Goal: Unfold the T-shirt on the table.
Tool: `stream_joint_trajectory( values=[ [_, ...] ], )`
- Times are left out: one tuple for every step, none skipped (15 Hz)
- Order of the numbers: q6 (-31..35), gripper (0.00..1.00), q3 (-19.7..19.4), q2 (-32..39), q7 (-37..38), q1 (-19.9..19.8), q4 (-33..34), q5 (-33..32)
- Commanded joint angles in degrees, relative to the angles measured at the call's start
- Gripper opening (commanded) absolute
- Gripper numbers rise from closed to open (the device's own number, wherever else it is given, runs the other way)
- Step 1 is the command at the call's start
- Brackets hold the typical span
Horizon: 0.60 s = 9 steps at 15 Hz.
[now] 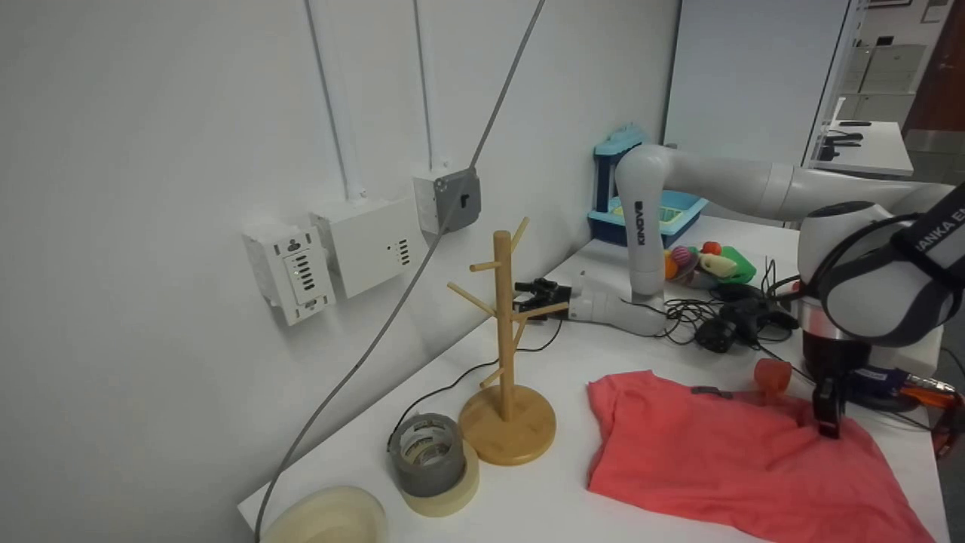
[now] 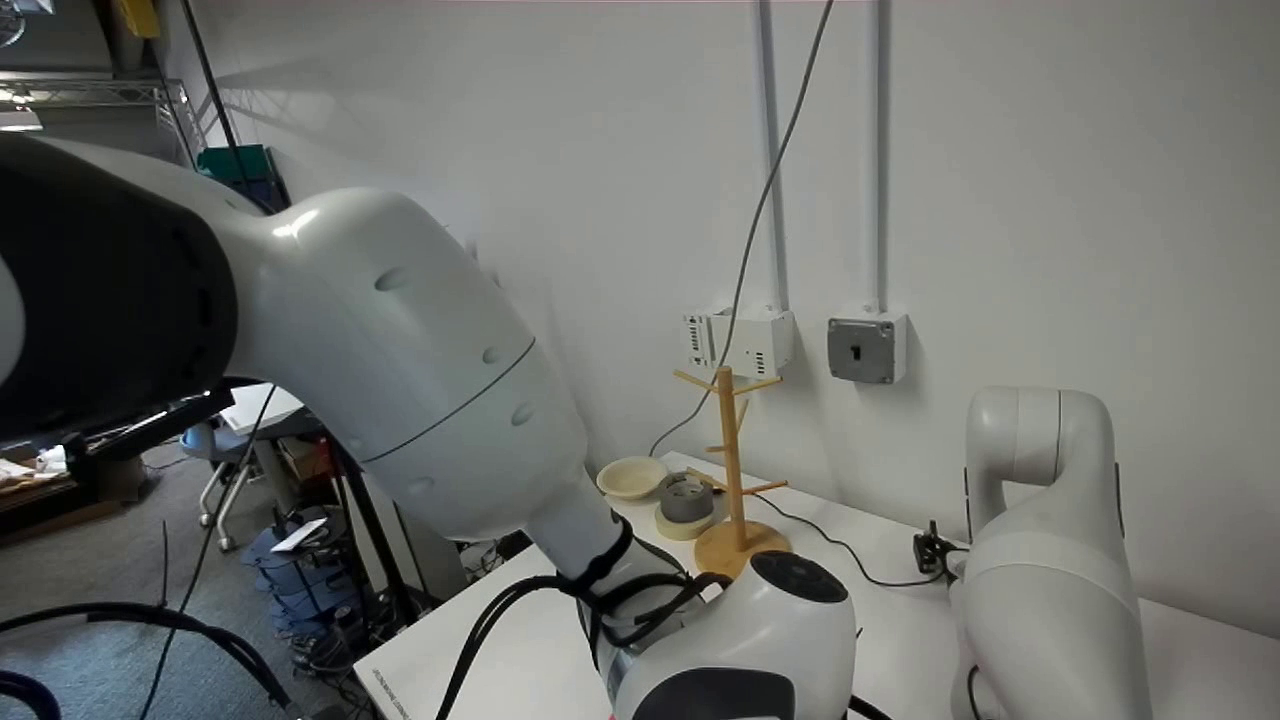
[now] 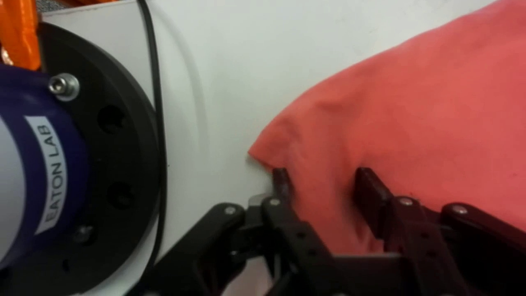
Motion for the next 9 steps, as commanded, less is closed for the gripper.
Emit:
stream_joint_trajectory(
  values=[
    [-1.67,0.15,-1.19,-0.92,-1.04,0.09,0.91,-1.54],
    [-1.78,0.08,-1.41,-1.25,-0.83,0.28,0.73,-1.73],
    [-1.73,0.01,-2.02,-1.68,-0.08,0.88,0.48,-2.30],
    [-1.58,0.00,-2.72,-2.10,0.73,1.59,0.17,-3.09],
    [-1.21,0.00,-3.38,-2.71,1.28,2.26,-0.31,-4.02],
    [-1.00,0.00,-3.87,-3.63,1.69,2.83,-1.01,-4.99],
    [-0.80,0.02,-4.59,-4.75,2.32,3.69,-1.85,-6.27],
    [-0.92,0.02,-5.26,-5.74,2.88,4.46,-2.49,-7.58],
    [-1.31,0.02,-5.99,-6.75,3.43,5.29,-3.08,-9.00]
  ],
)
